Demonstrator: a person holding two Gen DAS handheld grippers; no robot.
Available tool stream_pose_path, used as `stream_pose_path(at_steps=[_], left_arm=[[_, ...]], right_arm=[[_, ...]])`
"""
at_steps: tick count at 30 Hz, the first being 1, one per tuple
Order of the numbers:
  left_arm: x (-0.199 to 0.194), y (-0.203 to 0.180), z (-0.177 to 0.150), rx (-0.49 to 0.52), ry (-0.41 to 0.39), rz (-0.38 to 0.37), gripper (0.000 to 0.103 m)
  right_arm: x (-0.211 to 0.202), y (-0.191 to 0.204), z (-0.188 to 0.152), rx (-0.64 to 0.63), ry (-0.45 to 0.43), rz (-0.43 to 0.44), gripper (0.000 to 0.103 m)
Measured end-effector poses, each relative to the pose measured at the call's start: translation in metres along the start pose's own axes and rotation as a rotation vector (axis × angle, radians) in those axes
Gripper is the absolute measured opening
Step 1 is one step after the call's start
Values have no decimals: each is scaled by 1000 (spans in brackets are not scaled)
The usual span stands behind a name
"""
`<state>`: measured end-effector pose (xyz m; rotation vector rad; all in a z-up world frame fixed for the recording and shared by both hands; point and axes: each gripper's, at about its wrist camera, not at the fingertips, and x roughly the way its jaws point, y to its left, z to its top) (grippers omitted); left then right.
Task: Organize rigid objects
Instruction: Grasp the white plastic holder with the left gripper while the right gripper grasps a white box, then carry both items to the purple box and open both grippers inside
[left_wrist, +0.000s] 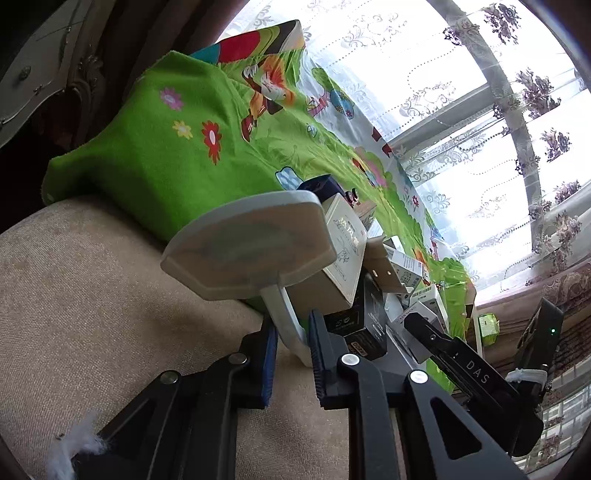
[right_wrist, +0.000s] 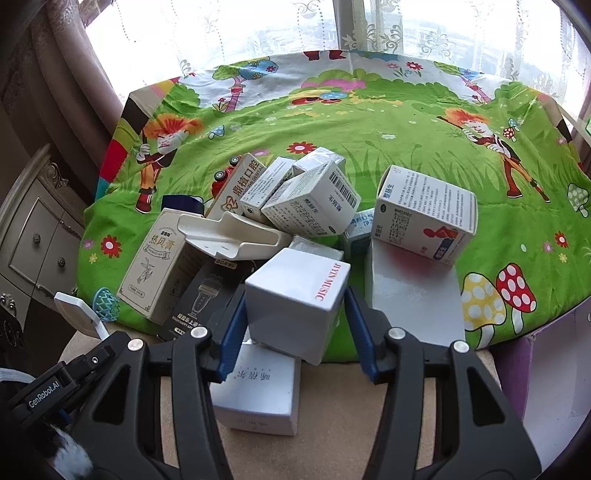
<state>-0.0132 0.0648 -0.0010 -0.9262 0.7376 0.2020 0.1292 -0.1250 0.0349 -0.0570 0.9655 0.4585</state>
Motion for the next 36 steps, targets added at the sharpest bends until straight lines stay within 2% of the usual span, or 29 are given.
stream_pose_path(at_steps=[7,15,21,25,36], left_arm=[[-11,-15,-3,71,-55,8,11],[-34,-41,-9,169,-121,9,11],[-46,-79,-19,288,-137,-60,11],[-37,-106,-32,370,-77,-132,11],[7,-173,-81,533,198,-291,11]], right_arm=[[-17,-11,-4,33,-68,41,56],[-41,-19,-13,19,-126,51,56],[-65,-36,-24,16,-161,38,56],[-80,-55,-32,30,-169,16,56],[-106,-132,-65,155,-153,-60,56]])
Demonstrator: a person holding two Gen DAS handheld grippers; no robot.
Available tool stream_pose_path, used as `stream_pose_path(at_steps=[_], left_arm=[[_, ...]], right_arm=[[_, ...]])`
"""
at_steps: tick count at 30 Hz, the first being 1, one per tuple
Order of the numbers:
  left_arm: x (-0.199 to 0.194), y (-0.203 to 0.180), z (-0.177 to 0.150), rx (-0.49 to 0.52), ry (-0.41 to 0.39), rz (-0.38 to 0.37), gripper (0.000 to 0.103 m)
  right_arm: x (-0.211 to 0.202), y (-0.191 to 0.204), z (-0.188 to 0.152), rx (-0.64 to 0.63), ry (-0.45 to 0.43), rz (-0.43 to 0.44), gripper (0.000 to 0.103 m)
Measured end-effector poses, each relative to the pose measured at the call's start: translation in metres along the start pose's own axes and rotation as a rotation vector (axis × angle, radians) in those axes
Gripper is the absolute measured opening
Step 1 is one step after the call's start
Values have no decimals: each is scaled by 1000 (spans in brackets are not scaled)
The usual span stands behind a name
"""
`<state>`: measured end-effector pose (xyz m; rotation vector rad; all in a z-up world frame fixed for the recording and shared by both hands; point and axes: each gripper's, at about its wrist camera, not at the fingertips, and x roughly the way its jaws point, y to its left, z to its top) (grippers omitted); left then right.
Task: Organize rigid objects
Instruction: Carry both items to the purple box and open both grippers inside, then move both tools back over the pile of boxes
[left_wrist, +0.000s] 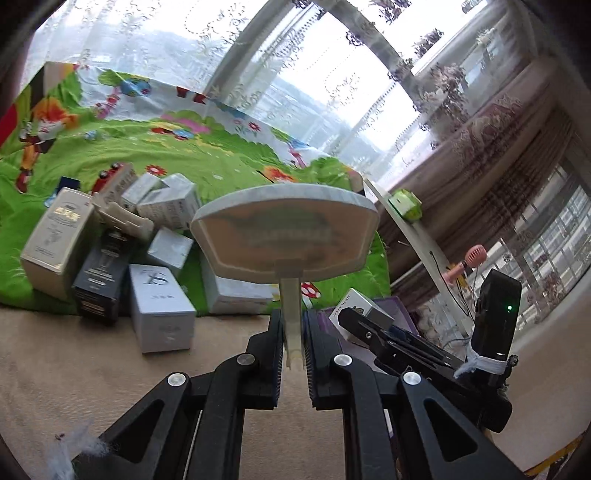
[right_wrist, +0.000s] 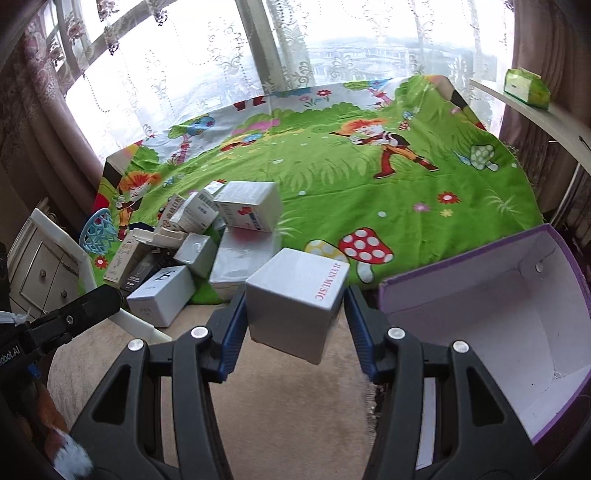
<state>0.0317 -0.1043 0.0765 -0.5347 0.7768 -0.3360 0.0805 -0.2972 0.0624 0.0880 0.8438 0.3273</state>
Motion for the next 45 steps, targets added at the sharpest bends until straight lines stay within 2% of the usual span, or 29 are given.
stream_pose_path(at_steps=[8,14,21,23,25,27,28,31,34,38,41,45], left_arm=[[42,-47,-2,77,148,-110,11],[62,-84,1,149,204,-157,11],[87,-116,-7,209,269,-184,11],[94,-120,-8,213,290,-192,14],[98,-122,-9,212,299,-193,22],[97,-121,-9,208,294,-191,31],[95,-120,-9,207,289,-188,34],[89,-113,-6,199,264,-164,36],[80,-108,-3,222,217,-107,37],[66,-98,-2,256,152,-28,37],[56,-84,0,252,98,20,38],[36,-67,-1,269,-1,71,50]], right_arm=[[-16,-61,-12,61,-10,-119,56],[-25,-103,-19,109,-13,-212,56],[-33,-134,-24,153,-13,-267,56],[-35,-139,-24,160,-17,-279,56],[-35,-143,-23,173,-17,-282,61],[-37,-144,-22,174,-25,-297,83],[-37,-143,-22,168,-34,-306,86],[-39,-140,-20,149,-50,-322,89],[-37,-136,-16,133,-48,-332,94],[-43,-129,-16,100,-106,-307,103],[-45,-120,-13,55,-140,-259,103],[-41,-112,-12,47,-118,-204,103]])
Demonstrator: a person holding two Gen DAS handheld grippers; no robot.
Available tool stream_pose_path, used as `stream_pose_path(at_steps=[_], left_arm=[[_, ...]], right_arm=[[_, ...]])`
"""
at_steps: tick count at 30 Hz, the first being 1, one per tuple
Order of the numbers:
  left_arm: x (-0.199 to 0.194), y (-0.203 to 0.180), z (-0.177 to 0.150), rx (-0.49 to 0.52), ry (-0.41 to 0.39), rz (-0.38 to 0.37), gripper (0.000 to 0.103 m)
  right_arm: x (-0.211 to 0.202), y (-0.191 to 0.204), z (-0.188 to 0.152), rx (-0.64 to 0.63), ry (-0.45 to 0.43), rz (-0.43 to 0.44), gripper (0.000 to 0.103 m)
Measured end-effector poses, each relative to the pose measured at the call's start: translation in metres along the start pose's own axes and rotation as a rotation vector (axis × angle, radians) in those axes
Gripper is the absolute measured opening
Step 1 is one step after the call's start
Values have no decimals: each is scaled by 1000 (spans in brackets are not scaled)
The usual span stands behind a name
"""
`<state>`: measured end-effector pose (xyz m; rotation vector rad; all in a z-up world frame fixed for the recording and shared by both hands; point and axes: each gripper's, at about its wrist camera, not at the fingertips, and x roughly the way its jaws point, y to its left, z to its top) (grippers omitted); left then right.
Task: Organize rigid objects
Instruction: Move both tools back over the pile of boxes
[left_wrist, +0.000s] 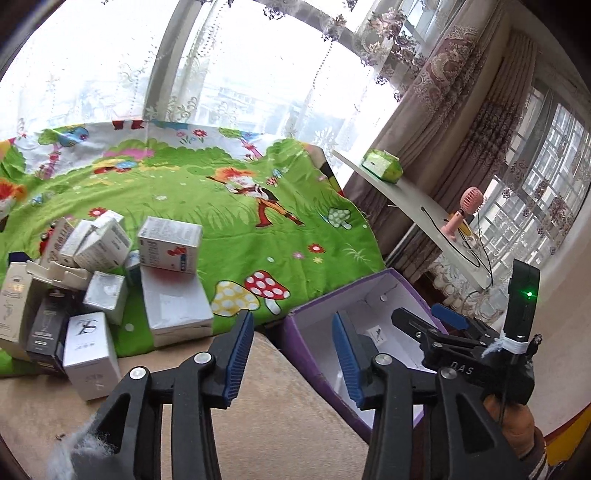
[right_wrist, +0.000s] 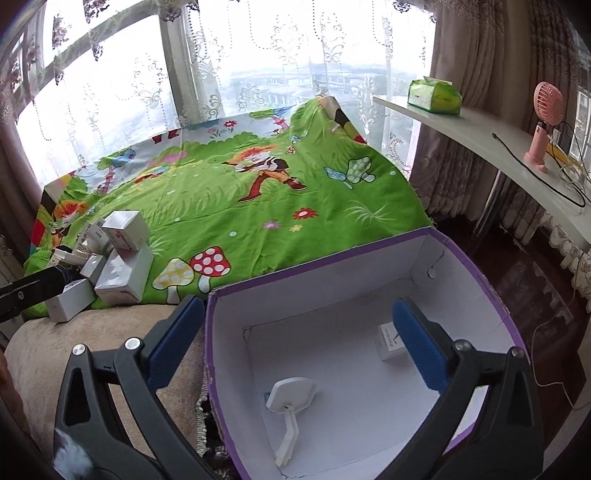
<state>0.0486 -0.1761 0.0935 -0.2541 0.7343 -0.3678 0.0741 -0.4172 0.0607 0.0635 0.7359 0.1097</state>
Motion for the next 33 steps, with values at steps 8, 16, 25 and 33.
stream_pose_path(at_steps=[8,16,25,33], left_arm=[[-32,47,-13,-45,-47,102,60],[-65,99,-34,-146,-78,173,60],[-51,117,-43,-220,-17,198,60],[-19,111,-35,-254,104,297,71]], right_arm=[[-3,21,-4,-35,-11,74,103],[8,48,-11,-77,50,145,103],[20,75,-21,-122,99,194,103],[31,90,-24,-159,132,190,103]])
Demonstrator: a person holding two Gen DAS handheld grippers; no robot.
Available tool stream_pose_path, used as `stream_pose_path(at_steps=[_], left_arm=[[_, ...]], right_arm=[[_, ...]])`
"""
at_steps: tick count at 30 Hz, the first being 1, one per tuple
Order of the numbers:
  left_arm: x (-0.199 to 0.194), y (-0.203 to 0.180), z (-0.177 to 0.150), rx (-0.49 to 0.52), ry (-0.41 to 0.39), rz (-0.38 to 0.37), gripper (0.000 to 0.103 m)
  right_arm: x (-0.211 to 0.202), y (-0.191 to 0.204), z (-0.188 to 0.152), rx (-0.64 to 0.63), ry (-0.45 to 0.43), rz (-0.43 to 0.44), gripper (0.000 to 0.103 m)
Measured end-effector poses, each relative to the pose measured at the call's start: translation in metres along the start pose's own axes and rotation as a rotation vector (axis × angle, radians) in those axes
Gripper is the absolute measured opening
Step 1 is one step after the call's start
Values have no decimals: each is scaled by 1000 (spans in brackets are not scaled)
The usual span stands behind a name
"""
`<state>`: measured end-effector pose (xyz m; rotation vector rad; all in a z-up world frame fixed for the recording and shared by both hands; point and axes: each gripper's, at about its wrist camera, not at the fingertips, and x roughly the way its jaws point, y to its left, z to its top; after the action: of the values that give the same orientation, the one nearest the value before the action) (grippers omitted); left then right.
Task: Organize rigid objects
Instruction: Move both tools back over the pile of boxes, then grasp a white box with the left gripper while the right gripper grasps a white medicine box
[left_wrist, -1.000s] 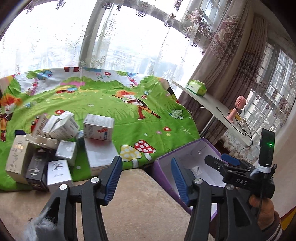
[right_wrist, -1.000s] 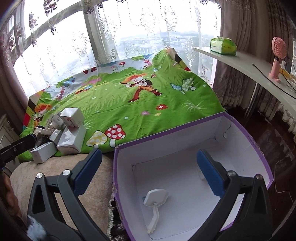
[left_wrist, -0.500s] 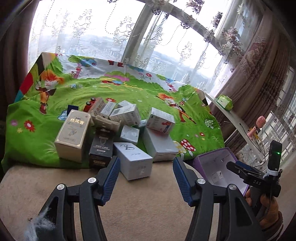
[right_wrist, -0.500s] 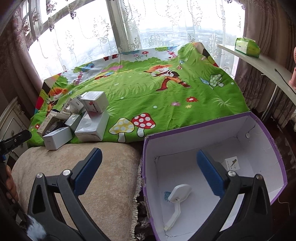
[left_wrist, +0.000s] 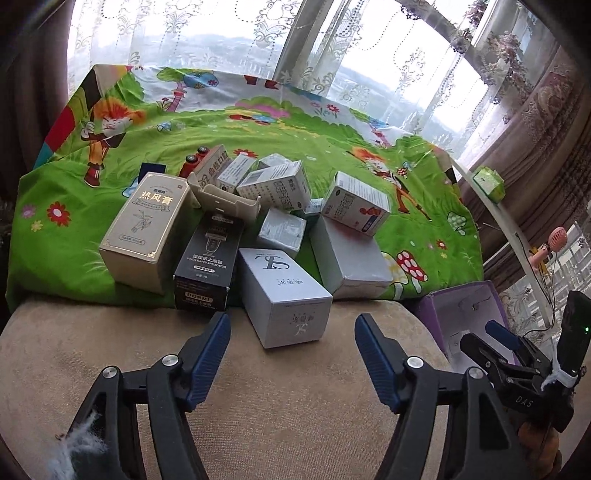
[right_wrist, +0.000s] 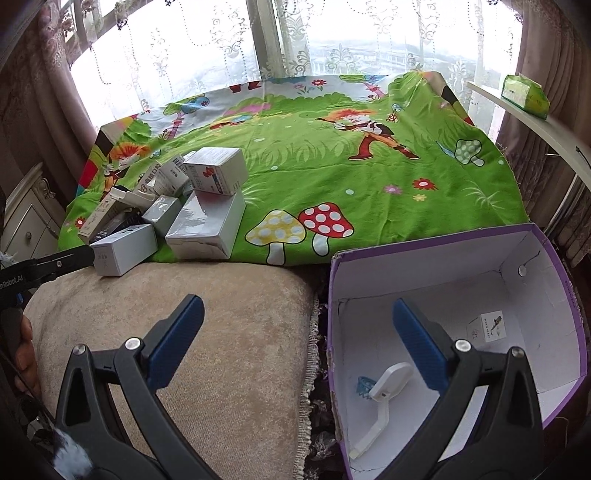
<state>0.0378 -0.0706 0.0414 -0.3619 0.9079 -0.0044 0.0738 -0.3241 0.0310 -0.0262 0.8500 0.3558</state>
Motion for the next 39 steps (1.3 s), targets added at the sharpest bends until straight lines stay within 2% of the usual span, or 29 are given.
stream_pose_path(at_steps=[6,9,15,17,18,19,20,27,32,35,39], left_arm=[[20,-9,6,-19,71,63,71],[26,-14,10,-13,84,108,71],[34,-12,15,-29,94,147,71],[34,-11,15,-35,93,142,68],[34,-10,14,-35,92,141,62],[33,-10,14,-35,93,137,51],[33,-9,13,-35,93,133,49],[20,-5,5,-34,64,79,46],[11,-5,-5,-10,27,4,46],[6,-2,-6,-24,3,-66,45],[-2,-6,-5,-2,-54,-138,44]], right_arm=[[7,5,1,-24,10,-13,103],[9,4,3,-22,16,-18,103],[13,7,7,-35,19,-23,103],[14,8,8,-41,20,-23,103],[14,9,8,-44,21,-23,103],[15,10,8,-46,23,-22,103],[15,11,8,-47,24,-22,103],[16,9,10,-30,28,-12,103],[18,11,13,-16,24,0,103],[23,16,16,-11,34,9,103],[27,22,23,-15,27,15,103]])
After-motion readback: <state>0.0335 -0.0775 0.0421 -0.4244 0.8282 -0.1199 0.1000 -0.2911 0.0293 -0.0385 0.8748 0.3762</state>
